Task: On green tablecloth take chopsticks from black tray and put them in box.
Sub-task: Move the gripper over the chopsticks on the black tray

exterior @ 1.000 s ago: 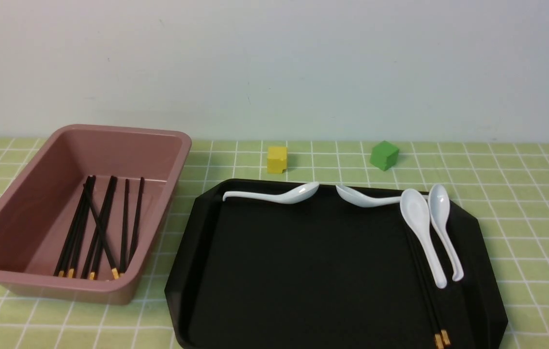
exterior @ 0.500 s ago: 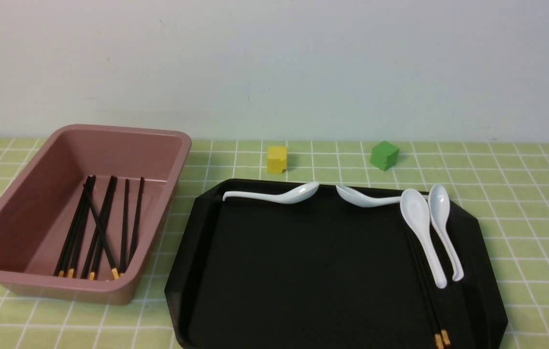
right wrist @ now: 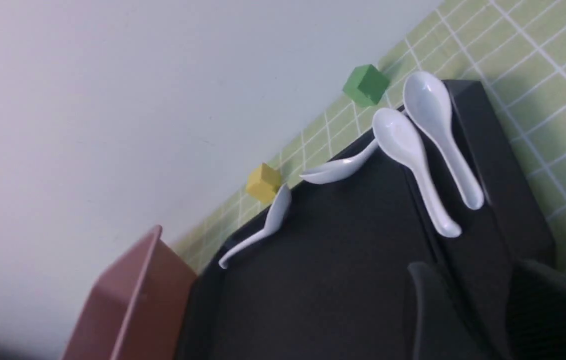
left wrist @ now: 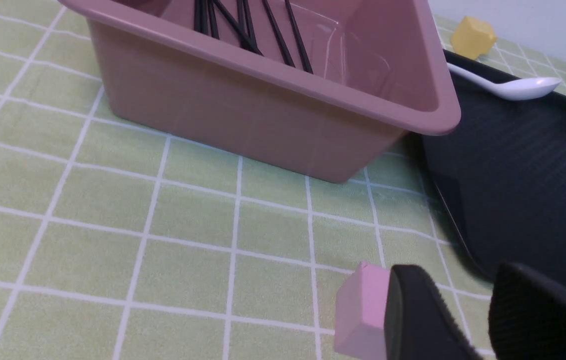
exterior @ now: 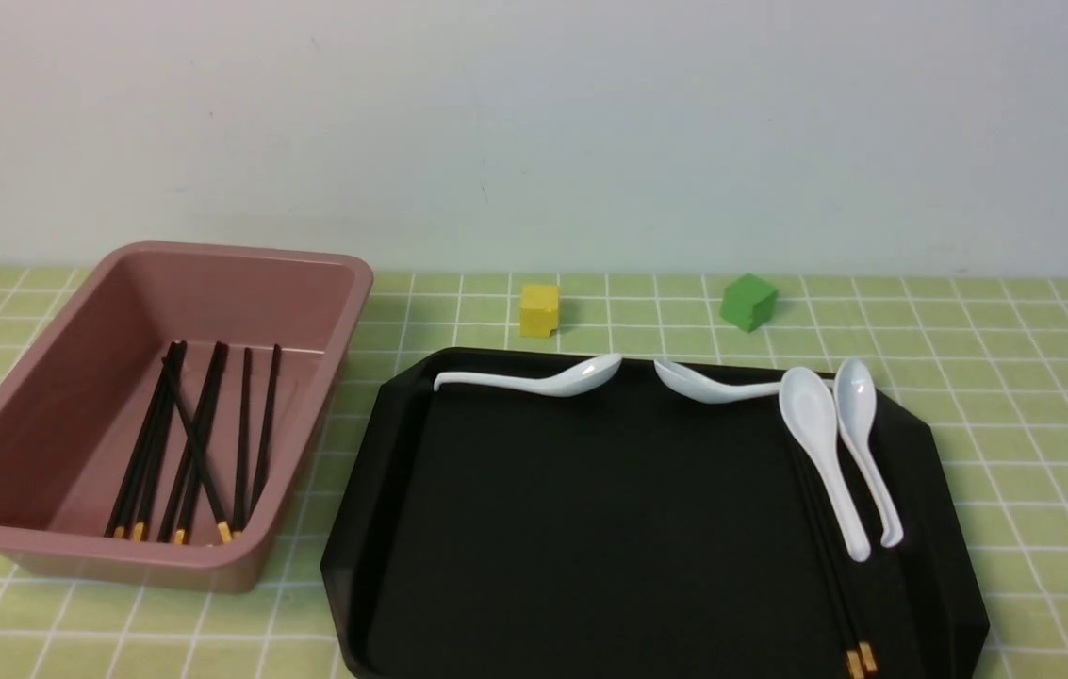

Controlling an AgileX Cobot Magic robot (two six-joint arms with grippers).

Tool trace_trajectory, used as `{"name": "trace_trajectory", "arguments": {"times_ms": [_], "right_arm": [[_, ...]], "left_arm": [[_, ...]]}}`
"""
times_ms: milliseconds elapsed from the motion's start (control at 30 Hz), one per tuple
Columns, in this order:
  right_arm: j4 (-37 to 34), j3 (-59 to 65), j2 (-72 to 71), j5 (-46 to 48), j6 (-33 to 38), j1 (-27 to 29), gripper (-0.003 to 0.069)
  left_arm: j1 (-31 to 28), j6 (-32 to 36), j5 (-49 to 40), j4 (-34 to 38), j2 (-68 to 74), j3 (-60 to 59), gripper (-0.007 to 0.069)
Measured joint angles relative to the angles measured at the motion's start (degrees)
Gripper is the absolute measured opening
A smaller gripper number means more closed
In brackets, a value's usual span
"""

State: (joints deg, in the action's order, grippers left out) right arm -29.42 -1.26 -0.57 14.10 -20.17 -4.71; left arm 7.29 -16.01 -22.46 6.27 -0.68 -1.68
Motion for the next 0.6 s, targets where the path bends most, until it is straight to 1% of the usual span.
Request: {"name": "trace_trajectory", "arguments": {"times_ms": [33, 100, 133, 167, 267, 333, 400, 433, 467, 600], "right_arm": [[0.09, -2.39, 0.00, -0.58, 2.72, -0.05, 0.0239], [1.24, -9.01, 0.57, -3.28, 10.69, -0.19, 0.0239], [1.39, -9.65, 0.57, -3.54, 10.69, -0.24, 0.0239], [2.21, -15.25, 3.24, -5.18, 16.11, -0.23, 0.0233], [2.75, -22.09, 10.32, -4.54, 20.97, -0.23, 0.0190], [2.89, -26.08, 17.53, 0.11, 22.80, -0.23, 0.0130], [3.09, -28.83, 25.90, 7.39, 23.43, -0.23, 0.0061], [3.14, -29.04, 26.82, 9.02, 23.43, -0.23, 0.0054], [3.80, -30.43, 35.30, 15.93, 23.85, -0.23, 0.0001], [5.50, -31.13, 55.35, 25.00, 27.08, -0.23, -0.0011]], "left_arm": [[0.00, 0.00, 0.00, 0.00, 0.00, 0.00, 0.0238], [0.00, 0.00, 0.00, 0.00, 0.00, 0.00, 0.0238], [0.00, 0.00, 0.00, 0.00, 0.00, 0.00, 0.0238], [0.00, 0.00, 0.00, 0.00, 0.00, 0.00, 0.0238], [0.00, 0.00, 0.00, 0.00, 0.00, 0.00, 0.0238], [0.00, 0.00, 0.00, 0.00, 0.00, 0.00, 0.0238], [0.00, 0.00, 0.00, 0.00, 0.00, 0.00, 0.0238], [0.00, 0.00, 0.00, 0.00, 0.00, 0.00, 0.0238], [0.00, 0.00, 0.00, 0.00, 0.00, 0.00, 0.0238], [0.00, 0.00, 0.00, 0.00, 0.00, 0.00, 0.0238]]}}
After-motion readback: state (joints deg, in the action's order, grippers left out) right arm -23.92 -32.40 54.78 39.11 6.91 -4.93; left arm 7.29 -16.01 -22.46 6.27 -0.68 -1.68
